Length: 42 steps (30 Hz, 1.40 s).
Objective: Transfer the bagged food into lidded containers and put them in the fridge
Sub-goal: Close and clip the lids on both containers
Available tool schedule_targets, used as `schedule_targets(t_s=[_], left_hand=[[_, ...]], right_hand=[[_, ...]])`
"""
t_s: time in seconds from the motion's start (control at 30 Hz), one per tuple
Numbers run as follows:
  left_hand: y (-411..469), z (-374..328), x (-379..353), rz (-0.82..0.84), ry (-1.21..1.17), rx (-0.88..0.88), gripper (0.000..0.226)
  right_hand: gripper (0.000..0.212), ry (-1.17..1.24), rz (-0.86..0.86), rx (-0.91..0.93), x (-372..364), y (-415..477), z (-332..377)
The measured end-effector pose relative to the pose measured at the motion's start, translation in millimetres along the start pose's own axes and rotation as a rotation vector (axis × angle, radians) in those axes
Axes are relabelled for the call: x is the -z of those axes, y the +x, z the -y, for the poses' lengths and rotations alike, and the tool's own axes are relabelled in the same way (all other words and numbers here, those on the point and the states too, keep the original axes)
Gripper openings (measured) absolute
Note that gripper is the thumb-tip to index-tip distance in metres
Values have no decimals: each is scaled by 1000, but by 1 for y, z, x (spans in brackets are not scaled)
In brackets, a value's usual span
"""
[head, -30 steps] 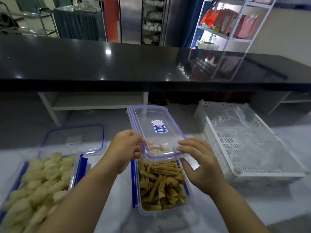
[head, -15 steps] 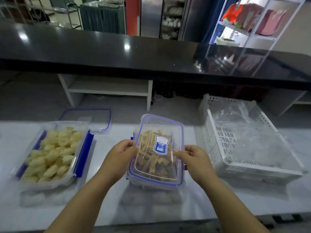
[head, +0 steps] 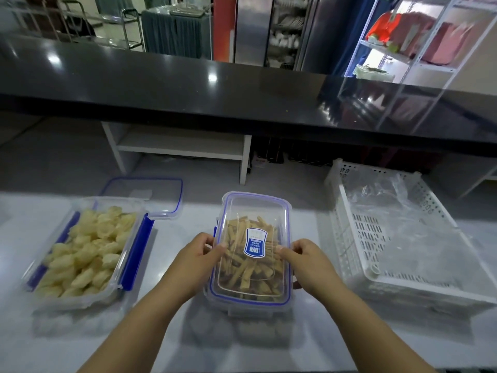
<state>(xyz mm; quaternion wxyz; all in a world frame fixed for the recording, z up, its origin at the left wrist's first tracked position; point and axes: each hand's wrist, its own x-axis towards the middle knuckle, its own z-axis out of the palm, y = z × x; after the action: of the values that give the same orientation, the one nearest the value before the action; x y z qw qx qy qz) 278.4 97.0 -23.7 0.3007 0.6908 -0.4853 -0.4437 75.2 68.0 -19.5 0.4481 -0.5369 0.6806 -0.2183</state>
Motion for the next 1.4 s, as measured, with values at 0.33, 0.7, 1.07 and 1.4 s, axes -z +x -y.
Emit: schedule_targets(t_s=[0.33,0.7,1.07,1.4], left_hand=[[18,-6,1,117,-43,-28,45],[30,7,7,147,-63,-47,49],[29,14,-5,60,-155,16,59],[29,25,-4,43,-238,197,71]], right_hand=[[43,-46,38,93,-9,19,3],[44,54,52,108,-6,26,-4],[60,168,22,28,-11,26,-9],[86,234,1,-155,-8,22,-14]])
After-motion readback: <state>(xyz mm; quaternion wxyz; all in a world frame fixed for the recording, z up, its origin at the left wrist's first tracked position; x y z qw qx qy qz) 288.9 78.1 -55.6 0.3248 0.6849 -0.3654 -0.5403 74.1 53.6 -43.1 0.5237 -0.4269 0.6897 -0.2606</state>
